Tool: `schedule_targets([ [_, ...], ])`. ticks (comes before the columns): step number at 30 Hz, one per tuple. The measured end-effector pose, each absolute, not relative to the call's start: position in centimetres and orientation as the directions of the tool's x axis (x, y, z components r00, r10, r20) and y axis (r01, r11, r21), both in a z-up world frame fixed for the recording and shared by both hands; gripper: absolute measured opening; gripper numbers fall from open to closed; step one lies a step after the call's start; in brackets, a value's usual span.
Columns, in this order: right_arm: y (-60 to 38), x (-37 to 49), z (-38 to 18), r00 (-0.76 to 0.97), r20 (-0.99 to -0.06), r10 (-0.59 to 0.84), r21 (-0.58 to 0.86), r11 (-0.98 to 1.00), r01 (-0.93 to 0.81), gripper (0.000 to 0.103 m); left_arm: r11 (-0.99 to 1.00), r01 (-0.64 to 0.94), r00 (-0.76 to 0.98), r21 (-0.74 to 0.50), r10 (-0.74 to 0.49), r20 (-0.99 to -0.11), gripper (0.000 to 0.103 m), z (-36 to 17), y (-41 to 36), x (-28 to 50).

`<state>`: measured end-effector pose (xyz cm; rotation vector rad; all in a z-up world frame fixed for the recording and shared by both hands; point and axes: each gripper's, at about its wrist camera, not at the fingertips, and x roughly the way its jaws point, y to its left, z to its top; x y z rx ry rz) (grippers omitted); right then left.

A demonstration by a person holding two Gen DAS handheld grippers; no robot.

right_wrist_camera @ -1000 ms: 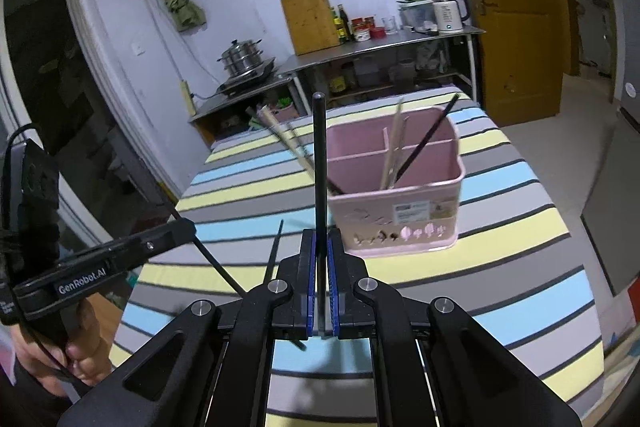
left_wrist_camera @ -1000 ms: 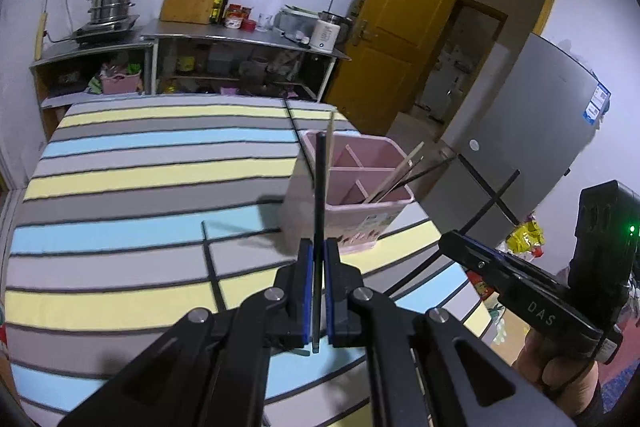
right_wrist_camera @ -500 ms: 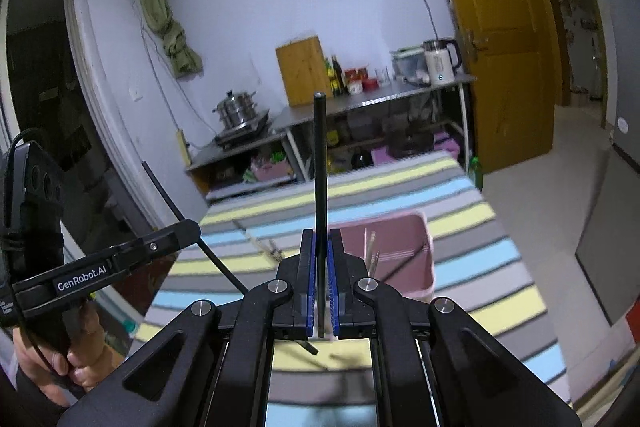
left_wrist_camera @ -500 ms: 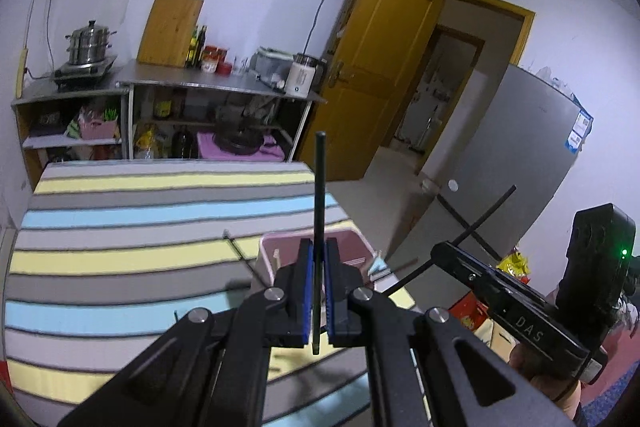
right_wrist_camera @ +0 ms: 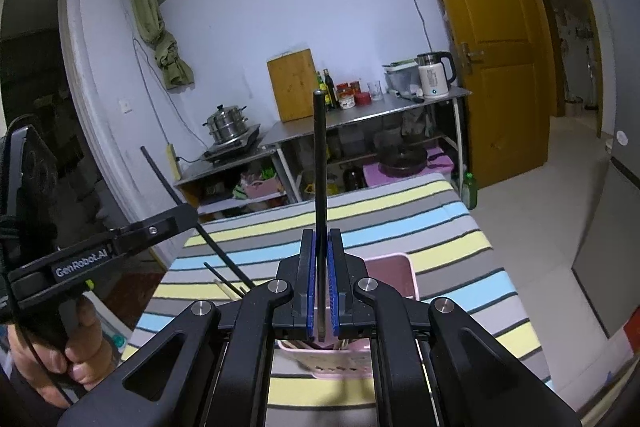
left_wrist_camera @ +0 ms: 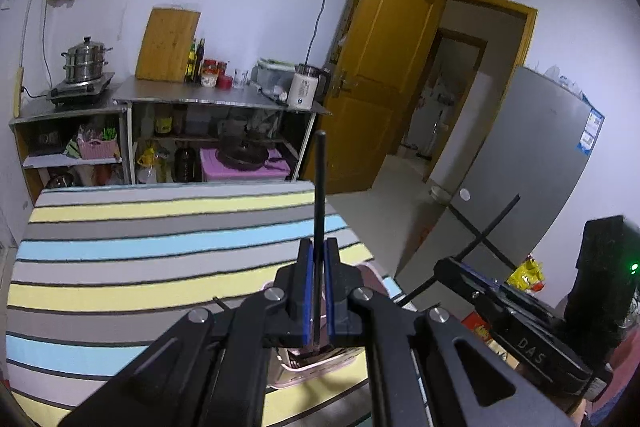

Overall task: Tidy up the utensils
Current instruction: 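Lift the black chopsticks with both tools and carry them above the basket, then open both tools to drop the black chopsticks into the pink basket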

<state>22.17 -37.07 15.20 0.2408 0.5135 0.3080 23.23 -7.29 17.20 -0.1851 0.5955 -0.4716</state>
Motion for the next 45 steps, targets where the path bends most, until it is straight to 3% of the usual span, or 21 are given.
schedule_targets([
  [11,-36.7,24.2,12.7,0.793,-0.505,0.341,0.282,0.933,-0.223,0.006,0.892,0.348,0.676,-0.289,-0.452,-0.582,0.006,13.3,-8.5,25.2],
  [20,-36.1,25.0,11.4,0.762,-0.552,0.339,0.272,0.937,-0.219,0.006,0.895,0.345,0.662,-0.283,-0.446,-0.603,0.006,12.8,-8.5,25.3],
  [29,-36.4,23.5,12.8,0.789,-0.517,0.331,0.263,0.939,-0.221,0.009,0.886,0.358,0.696,-0.295,-0.464,-0.548,0.013,14.2,-7.1,23.6],
  [38,-36.7,20.4,14.4,0.816,-0.474,0.33,0.264,0.938,-0.225,0.01,0.888,0.345,0.739,-0.304,-0.456,-0.496,0.013,15.6,-3.7,20.4],
  [45,-35.5,17.2,13.9,0.797,-0.473,0.374,0.267,0.924,-0.275,0.011,0.911,0.291,0.753,-0.293,-0.407,-0.517,0.013,13.6,-1.0,17.6],
])
